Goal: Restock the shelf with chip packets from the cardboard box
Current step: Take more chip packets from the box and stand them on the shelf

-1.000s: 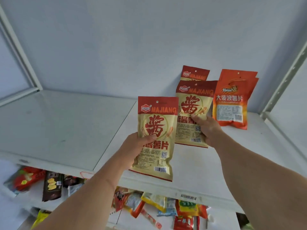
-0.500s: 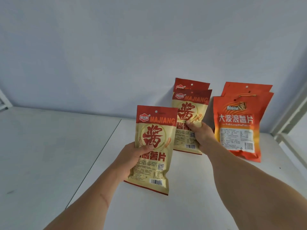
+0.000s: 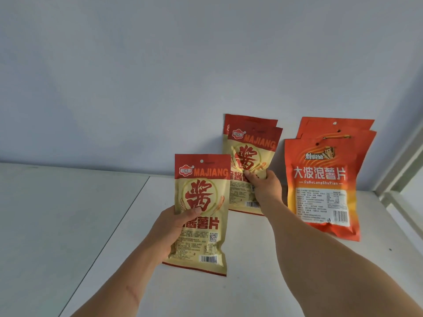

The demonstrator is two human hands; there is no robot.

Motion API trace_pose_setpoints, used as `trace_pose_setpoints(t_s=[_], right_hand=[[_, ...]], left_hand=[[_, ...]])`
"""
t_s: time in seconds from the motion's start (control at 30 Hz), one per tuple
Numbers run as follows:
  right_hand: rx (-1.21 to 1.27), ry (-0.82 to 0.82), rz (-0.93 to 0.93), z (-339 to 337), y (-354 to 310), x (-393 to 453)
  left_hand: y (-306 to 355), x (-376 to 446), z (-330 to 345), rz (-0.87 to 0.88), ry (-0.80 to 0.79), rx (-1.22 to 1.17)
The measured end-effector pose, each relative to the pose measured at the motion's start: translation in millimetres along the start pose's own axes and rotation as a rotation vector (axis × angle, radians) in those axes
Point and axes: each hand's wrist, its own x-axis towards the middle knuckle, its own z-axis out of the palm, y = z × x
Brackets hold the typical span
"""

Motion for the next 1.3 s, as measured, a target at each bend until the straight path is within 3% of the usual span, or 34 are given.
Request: trace_pose_setpoints(t_s=[0.37, 0.53, 0.77, 1.07, 1.3], right_hand=[[-0.181, 0.042, -0.039, -31, -7, -39], [-0.229, -0.029, -0.100, -42, 12, -82], [-0.347, -0.085, -0.158, -37, 42, -85], [-0.463, 0.039, -0.188, -21, 57, -63], [-0.491, 0.019, -0.151, -23, 47, -68]], left_hand=[[27, 25, 46, 0.149, -0.055, 0.162], [30, 47, 77, 0.169, -0.023, 0.162], [28, 74, 104, 0.285, 0.106, 0.237], [10, 115, 112, 0.434, 0.213, 0.339], [5, 98, 92, 0.362, 0.298, 0.470]])
